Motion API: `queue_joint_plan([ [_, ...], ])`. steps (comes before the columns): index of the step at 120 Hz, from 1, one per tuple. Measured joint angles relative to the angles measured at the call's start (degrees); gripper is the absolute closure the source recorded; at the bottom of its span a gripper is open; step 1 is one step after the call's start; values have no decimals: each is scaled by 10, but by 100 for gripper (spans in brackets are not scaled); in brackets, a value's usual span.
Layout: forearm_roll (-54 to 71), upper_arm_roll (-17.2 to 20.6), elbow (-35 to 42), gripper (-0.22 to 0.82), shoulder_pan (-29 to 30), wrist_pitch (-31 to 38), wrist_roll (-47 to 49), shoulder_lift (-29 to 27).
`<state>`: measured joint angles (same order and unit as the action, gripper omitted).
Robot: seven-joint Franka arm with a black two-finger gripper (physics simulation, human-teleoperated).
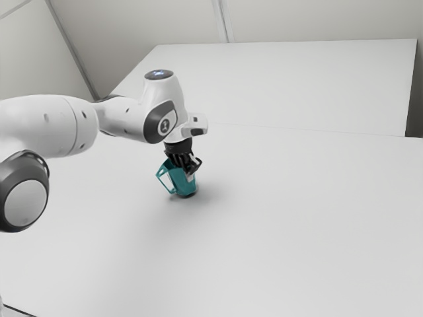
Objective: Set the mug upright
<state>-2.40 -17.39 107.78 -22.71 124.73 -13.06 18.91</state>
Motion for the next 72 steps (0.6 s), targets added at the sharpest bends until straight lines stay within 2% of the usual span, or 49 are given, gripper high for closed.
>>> queue_joint_plan([
  [16,1,0,0,78,0,5,31,4],
  [35,-4,-9,-1,43,-8,6,54,5],
  [44,-4,-15,-2,30,-12,6,63,4],
  [57,-3,-17,-6,18,-13,6,71,1],
  [72,1,-17,-15,10,-13,2,79,-5],
])
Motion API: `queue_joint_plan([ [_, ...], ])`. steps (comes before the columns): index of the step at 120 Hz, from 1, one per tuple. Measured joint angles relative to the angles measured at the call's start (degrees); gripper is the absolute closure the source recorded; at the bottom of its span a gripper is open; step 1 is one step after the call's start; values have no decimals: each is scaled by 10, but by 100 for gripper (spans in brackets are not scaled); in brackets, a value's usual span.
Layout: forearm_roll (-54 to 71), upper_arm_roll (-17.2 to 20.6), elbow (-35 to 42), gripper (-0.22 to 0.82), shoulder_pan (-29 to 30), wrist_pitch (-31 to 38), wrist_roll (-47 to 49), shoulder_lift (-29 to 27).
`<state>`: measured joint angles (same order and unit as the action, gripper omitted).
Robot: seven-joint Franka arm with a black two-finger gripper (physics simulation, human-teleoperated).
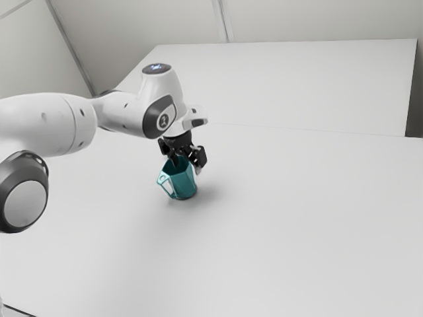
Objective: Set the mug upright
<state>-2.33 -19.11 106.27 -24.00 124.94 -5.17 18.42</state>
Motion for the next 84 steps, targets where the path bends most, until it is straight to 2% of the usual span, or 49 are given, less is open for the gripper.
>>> queue_joint_plan([
  [26,15,-3,-25,4,2,-27,10,-33],
  [50,40,-2,-29,1,12,-71,16,-103],
  [54,47,7,-33,1,24,-81,17,-114],
  [62,64,60,-60,1,82,-112,18,-129],
  [67,72,80,-77,1,105,-133,18,-137],
  [84,87,95,-110,0,127,-195,18,-164],
])
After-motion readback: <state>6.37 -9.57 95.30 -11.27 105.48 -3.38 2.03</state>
